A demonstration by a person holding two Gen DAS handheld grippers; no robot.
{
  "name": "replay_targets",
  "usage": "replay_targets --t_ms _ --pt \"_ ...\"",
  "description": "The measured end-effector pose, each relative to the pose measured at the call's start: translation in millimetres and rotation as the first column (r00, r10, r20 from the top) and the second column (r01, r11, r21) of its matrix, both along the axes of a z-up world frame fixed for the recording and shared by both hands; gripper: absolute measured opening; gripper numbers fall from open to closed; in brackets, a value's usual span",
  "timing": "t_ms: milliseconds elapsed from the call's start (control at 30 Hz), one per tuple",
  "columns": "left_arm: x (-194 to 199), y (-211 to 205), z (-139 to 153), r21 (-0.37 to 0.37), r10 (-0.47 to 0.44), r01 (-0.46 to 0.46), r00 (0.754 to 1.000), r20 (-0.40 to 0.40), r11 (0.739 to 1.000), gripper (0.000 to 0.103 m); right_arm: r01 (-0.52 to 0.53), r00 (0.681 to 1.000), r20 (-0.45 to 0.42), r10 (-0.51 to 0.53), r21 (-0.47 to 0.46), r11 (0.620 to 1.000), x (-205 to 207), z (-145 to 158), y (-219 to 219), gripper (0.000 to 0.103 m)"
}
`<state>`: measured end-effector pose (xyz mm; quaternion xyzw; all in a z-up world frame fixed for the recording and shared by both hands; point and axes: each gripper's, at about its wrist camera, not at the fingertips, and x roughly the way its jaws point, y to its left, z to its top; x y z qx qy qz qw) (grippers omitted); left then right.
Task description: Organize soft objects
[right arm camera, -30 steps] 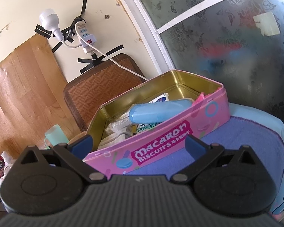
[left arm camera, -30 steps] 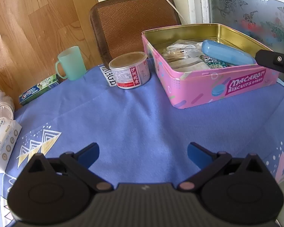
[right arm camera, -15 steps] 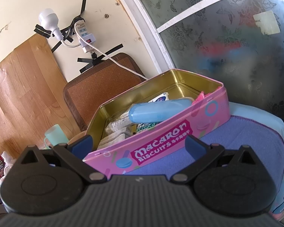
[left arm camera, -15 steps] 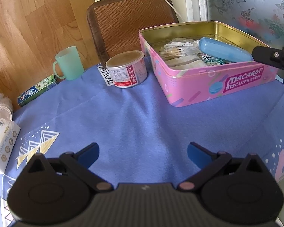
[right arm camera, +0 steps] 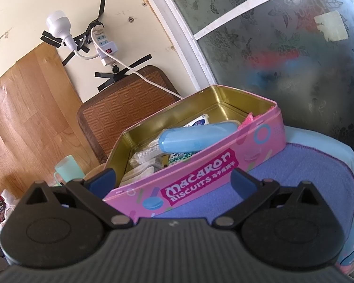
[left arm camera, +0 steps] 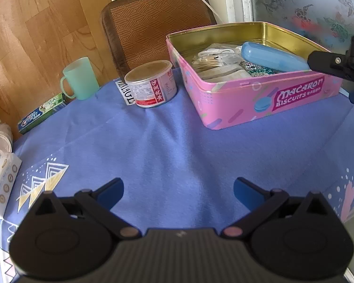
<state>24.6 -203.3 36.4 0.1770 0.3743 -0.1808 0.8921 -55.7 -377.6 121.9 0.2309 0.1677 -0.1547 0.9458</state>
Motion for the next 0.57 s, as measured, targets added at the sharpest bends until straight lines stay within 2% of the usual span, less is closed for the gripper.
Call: replay_targets --t_ms 400,567 --pt "-0.8 0.5 -1.2 -0.008 -0.011 0.011 1.0 -0.005 1.0 0.103 0.007 1.0 -0.004 -0.007 0.004 1.0 -1.1 -1.6 0.4 0.103" --pt "-6.4 4.5 5.8 -0.053 -0.049 0.051 0.998 0.029 0.997 0.103 0.011 1.0 -0.006 -0.011 0.001 1.0 -2.2 -1.2 2.4 0.103"
